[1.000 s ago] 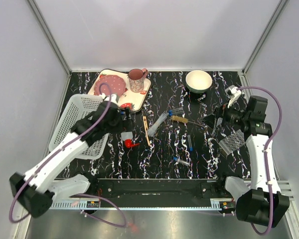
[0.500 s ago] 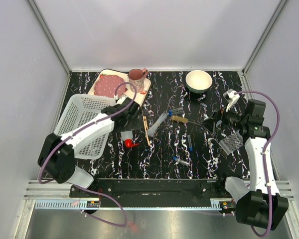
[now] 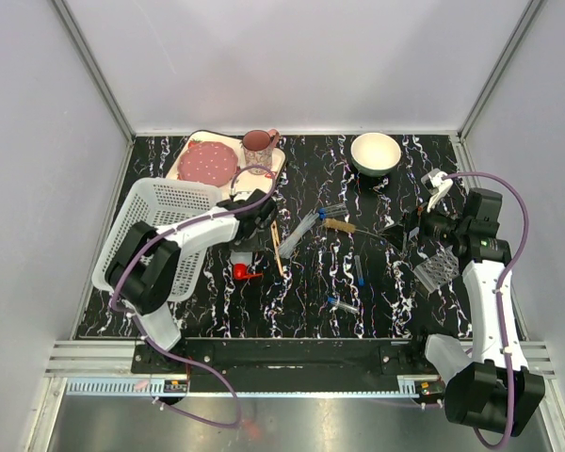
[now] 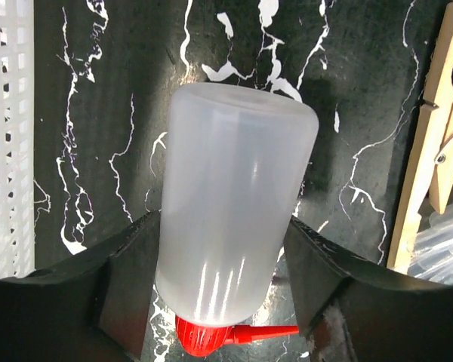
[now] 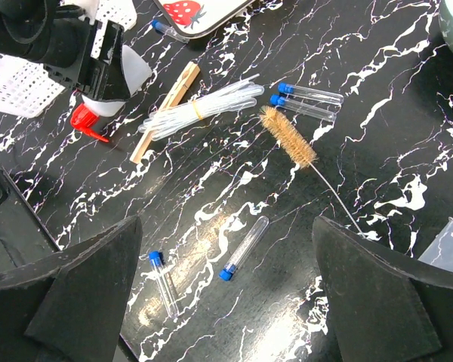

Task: Organize the chemistry lab equipment

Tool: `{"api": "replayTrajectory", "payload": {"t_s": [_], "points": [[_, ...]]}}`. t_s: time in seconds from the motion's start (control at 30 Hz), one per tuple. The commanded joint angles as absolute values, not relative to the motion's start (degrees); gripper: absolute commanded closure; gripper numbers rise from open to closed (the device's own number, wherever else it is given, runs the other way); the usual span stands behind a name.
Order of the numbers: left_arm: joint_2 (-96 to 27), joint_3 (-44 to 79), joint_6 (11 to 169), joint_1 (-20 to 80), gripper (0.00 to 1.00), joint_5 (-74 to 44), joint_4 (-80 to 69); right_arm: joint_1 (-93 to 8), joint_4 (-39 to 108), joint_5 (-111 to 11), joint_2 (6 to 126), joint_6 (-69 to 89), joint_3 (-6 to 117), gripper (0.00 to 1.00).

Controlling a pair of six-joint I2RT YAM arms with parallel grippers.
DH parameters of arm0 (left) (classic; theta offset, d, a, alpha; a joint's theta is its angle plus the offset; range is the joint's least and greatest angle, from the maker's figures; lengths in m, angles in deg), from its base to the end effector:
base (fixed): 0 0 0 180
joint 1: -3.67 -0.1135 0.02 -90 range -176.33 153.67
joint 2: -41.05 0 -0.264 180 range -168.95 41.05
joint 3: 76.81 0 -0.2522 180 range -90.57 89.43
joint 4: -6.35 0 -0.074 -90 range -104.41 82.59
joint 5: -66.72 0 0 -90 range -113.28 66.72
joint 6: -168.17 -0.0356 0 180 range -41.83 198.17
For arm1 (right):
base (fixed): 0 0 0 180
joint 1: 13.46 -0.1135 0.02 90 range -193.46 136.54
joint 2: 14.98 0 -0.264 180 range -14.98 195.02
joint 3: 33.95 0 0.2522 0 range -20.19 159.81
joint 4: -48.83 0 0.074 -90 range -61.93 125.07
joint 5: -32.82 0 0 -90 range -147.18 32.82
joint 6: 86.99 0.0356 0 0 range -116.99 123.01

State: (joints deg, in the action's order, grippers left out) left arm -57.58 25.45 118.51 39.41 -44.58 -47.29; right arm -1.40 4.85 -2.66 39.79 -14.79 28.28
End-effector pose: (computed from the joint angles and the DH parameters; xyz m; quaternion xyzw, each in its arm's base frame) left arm 0.2704 -0.1787 0.1813 -0.0639 0.9720 0.0627 0.2170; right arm 0.1956 -0.0122 0.3056 -0.2456 0.7826 0.2922 0.4919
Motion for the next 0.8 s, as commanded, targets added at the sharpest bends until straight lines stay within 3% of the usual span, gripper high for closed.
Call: {"api": "replayTrajectory", "payload": {"t_s": [0.0, 0.07, 0.27, 0.5, 0.77], "points": [[-59.0, 23.1, 116.8, 38.6, 0.42, -46.4, -45.4, -1.4, 5.9, -3.3, 38.9, -16.0, 28.4, 0.00], [-58.4, 22.6, 115.8, 38.5, 0.56, -46.3, -45.6, -1.3, 5.8, -3.4, 39.0, -16.0, 28.3, 0.00], [-49.7, 22.6, 110.6, 38.5, 0.74, -43.1, -46.1, -1.4, 5.8, -3.5, 38.9, -16.2, 28.4, 0.00], [-33.0, 22.6, 102.6, 35.7, 0.76, -35.1, -48.0, -1.4, 5.6, -3.6, 38.8, -16.2, 28.3, 0.00], [-22.5, 24.0, 98.7, 12.4, 0.76, -30.9, -49.8, -1.4, 5.7, -3.7, 38.8, -16.3, 28.3, 0.00]]}}
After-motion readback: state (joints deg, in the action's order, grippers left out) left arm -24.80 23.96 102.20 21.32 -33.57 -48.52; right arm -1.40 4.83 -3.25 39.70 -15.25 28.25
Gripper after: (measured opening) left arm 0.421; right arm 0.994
